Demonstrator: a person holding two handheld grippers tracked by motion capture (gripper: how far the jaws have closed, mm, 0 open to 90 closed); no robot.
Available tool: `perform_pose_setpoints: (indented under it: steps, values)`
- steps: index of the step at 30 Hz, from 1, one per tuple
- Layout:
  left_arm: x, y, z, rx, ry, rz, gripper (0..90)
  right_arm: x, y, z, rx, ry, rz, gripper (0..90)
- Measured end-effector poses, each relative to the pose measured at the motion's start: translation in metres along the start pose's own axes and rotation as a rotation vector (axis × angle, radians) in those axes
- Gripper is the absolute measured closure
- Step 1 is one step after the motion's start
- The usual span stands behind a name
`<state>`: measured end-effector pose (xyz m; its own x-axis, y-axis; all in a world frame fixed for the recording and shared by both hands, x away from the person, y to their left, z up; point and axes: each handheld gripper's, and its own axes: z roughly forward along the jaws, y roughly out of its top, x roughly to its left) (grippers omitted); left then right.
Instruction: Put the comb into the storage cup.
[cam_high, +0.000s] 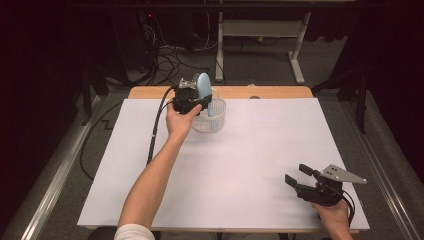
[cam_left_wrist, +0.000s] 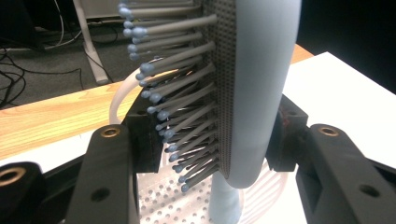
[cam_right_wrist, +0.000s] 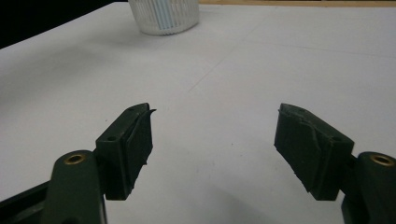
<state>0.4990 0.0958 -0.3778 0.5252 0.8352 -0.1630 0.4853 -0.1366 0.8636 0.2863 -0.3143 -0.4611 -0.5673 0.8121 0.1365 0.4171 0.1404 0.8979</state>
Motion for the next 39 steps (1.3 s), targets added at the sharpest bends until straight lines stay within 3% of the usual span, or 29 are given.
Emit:
perform_pose_setpoints:
  steps: [18, 28, 39]
  values:
    - [0.004, 0.001, -0.008, 0.038, 0.066, 0.012, 41.4, 0.0, 0.0, 0.0, -0.001, -0.002, -0.001, 28.0]
    - [0.01, 0.001, -0.013, 0.057, 0.055, -0.001, 39.6, 0.0, 0.0, 0.0, 0.001, -0.005, -0.003, 27.8]
    - [0.016, 0.001, -0.016, 0.075, 0.045, -0.017, 30.6, 0.0, 0.0, 0.0, -0.001, -0.006, -0.002, 27.5]
